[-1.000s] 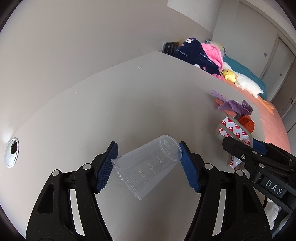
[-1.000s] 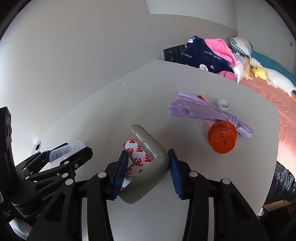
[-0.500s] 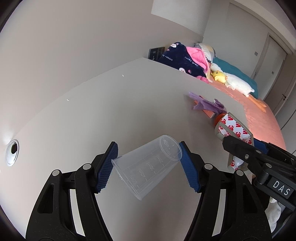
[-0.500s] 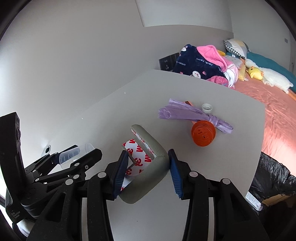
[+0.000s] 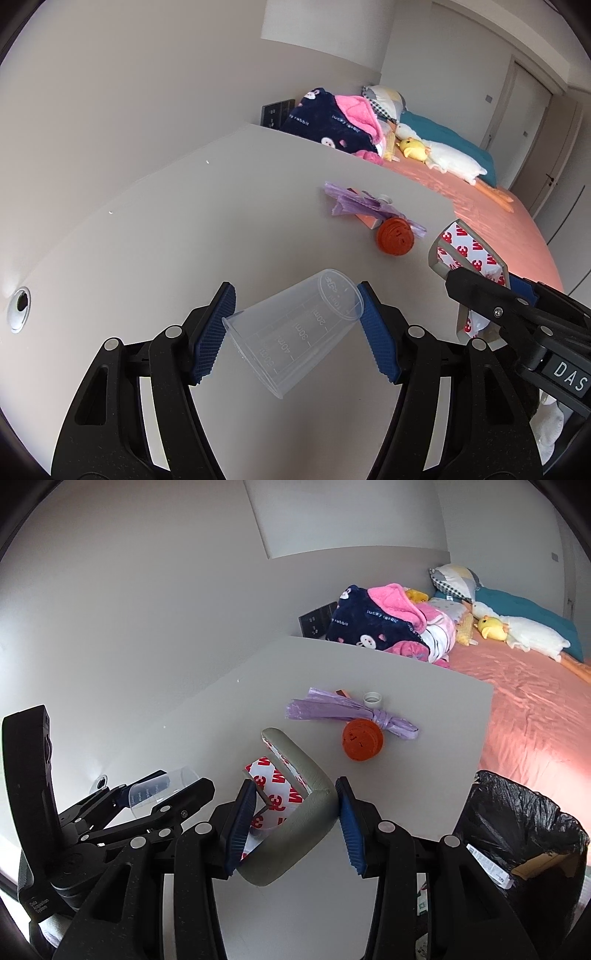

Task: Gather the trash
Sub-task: 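Lift the cup and tape roll and carry them over the trash bin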

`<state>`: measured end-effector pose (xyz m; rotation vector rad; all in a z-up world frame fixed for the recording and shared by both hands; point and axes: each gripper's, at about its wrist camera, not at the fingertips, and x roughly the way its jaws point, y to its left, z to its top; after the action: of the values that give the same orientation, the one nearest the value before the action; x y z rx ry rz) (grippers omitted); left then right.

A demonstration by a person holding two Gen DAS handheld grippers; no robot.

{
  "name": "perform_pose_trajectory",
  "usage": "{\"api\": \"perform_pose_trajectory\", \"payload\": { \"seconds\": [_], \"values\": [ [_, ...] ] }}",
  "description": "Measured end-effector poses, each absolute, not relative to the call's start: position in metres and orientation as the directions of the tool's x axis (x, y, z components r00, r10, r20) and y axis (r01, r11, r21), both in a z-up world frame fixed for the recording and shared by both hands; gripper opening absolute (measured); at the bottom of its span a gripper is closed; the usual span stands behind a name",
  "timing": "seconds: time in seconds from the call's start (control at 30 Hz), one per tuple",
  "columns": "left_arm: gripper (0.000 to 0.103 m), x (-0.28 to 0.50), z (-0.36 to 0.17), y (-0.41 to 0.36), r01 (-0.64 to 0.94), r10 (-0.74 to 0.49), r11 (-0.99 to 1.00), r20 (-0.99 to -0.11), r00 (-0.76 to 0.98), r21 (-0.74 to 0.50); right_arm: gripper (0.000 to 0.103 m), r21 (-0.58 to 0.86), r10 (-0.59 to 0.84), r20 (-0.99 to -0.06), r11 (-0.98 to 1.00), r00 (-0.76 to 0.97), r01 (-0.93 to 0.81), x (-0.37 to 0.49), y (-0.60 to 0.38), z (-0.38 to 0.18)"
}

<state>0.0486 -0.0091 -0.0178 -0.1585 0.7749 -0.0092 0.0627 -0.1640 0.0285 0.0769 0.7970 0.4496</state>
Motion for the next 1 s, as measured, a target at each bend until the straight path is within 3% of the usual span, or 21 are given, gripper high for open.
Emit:
{"api": "perform_pose_trajectory", "payload": {
  "seconds": [1.0],
  "values": [
    [0.065,0.051,-0.005,-0.104,0.129,-0.185,0.983,-0.695,0.695,-0.132,0.046,0.253,0.337,-0.642,0.941,0.689,-0.224,0.038,-0.259,0.042]
  ]
}}
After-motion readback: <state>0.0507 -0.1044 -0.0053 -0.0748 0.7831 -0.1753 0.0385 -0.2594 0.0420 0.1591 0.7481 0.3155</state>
